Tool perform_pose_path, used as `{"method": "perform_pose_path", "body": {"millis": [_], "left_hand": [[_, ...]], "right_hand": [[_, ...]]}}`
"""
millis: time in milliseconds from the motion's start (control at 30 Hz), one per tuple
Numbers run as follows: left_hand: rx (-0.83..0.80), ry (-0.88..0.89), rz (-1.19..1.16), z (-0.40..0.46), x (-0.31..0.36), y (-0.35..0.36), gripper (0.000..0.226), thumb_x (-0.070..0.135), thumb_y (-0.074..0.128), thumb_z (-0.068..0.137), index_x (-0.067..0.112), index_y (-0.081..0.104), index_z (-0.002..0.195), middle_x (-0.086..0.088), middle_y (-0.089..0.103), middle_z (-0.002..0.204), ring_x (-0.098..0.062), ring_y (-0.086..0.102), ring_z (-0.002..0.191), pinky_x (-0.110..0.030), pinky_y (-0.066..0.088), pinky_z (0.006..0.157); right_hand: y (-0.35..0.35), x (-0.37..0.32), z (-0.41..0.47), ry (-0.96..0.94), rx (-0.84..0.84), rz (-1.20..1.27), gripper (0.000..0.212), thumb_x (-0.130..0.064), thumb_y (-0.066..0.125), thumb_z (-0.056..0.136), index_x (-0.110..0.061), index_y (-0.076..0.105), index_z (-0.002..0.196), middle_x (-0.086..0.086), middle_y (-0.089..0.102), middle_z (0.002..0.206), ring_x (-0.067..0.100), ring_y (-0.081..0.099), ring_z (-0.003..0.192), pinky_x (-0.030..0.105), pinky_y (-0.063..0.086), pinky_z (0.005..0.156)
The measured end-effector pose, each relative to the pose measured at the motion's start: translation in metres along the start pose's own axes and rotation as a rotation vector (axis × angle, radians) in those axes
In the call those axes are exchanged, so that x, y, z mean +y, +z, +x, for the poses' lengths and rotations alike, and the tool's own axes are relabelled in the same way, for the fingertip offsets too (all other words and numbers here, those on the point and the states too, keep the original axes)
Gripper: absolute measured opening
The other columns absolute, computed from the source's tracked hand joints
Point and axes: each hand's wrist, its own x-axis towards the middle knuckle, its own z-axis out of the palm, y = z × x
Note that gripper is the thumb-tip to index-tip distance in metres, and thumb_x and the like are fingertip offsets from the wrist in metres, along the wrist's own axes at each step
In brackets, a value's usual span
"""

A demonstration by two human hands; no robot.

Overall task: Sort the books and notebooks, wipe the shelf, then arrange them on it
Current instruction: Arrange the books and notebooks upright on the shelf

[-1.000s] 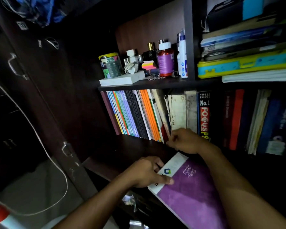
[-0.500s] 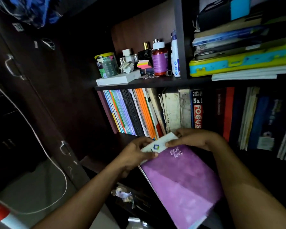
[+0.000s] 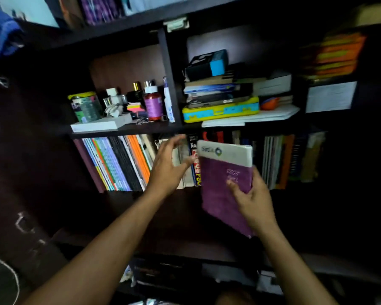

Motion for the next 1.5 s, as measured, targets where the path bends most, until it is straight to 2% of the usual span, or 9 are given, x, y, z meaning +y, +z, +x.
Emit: {"method": "perform_pose_path", "body": {"millis": [133,300,633,733,867,1033,1333,1433,1500], "left_hand": [[-0.185,0.127,0.386,-0.012,-0.009,0.042,0.056,0.026,0.064,0.092,0.013,0.052,0.145,-0.011,0.046,0.152,-0.033,0.044,0.141,-0.039,0.037,0.115],[-0.454,0.314,0.871,0.007,0.001,0.083,0.079,0.026,0.055,0.094,0.023,0.015,0.162,0.005,0.0,0.171,-0.019,-0.003,0.157,-0.049,0.015,0.124],[-0.38,0.492,1.165,0.024,-0.036,0.096,0.074,0.026,0.063,0.079,0.017,0.045,0.151,-0.006,0.018,0.169,-0.028,0.011,0.157,-0.072,0.022,0.112],[-0.345,0.522,1.223,0.027,-0.05,0.085,0.07,0.022,0.043,0.081,0.016,0.046,0.15,-0.007,0.024,0.167,-0.03,0.015,0.156,-0.073,0.025,0.11],[-0.33,0.521,1.282,0.029,-0.069,0.072,0.082,0.015,0.048,0.077,0.023,0.034,0.158,-0.004,0.019,0.169,-0.03,0.009,0.157,-0.074,0.023,0.111],[-0.224,0.596,1.145,0.031,-0.083,0.075,0.091,0.01,0.077,0.064,0.02,0.048,0.149,-0.006,0.023,0.165,-0.036,0.022,0.153,-0.078,0.027,0.107],[-0.249,0.381,1.006,0.02,-0.075,0.107,0.079,0.028,0.063,0.087,0.021,0.031,0.158,-0.008,0.009,0.17,-0.034,-0.007,0.157,-0.077,0.022,0.11],[-0.227,0.251,0.73,0.003,-0.067,0.127,0.073,0.03,0.055,0.099,0.023,0.02,0.162,-0.004,0.006,0.171,-0.025,-0.014,0.156,-0.064,0.016,0.121],[-0.185,0.173,0.403,-0.016,-0.059,0.141,0.073,0.025,0.057,0.099,0.022,0.019,0.161,0.001,0.012,0.169,-0.015,-0.002,0.156,-0.048,0.016,0.126]], "right_hand": [[-0.01,0.011,-0.028,0.0,0.193,-0.144,0.058,-0.033,0.063,0.098,-0.022,0.035,0.147,0.007,0.065,0.125,0.025,0.067,0.107,0.046,0.059,0.089],[-0.014,0.033,-0.038,0.026,0.103,-0.298,0.071,-0.03,0.07,0.093,-0.015,0.034,0.153,0.017,0.066,0.125,0.038,0.066,0.108,0.039,0.055,0.085],[-0.014,0.05,-0.025,0.043,-0.054,-0.286,0.077,-0.039,0.058,0.099,-0.023,0.015,0.161,0.013,0.059,0.137,0.032,0.062,0.118,0.037,0.052,0.093],[-0.011,0.045,-0.029,0.027,-0.101,-0.377,0.077,-0.039,0.054,0.102,-0.021,0.01,0.162,0.013,0.059,0.138,0.032,0.062,0.118,0.036,0.05,0.092],[-0.006,0.04,-0.023,-0.113,-0.071,-0.471,0.074,-0.033,0.055,0.102,-0.023,0.013,0.162,0.011,0.063,0.136,0.034,0.066,0.11,0.041,0.052,0.085],[0.01,0.033,0.003,-0.161,-0.169,-0.645,0.076,-0.038,0.046,0.105,-0.034,-0.007,0.159,-0.005,0.047,0.152,0.02,0.063,0.118,0.039,0.054,0.092],[0.027,0.044,0.039,-0.234,-0.069,-0.811,0.071,-0.029,0.051,0.103,-0.021,0.008,0.159,0.004,0.047,0.151,0.025,0.063,0.119,0.042,0.055,0.084],[0.044,0.04,0.061,-0.205,-0.027,-0.874,0.068,-0.033,0.049,0.103,-0.017,0.01,0.157,0.01,0.042,0.153,0.031,0.058,0.125,0.043,0.053,0.086],[0.05,0.039,0.075,-0.176,-0.068,-0.947,0.07,-0.038,0.045,0.103,-0.014,0.009,0.158,0.014,0.043,0.149,0.035,0.06,0.12,0.043,0.052,0.084]]}}
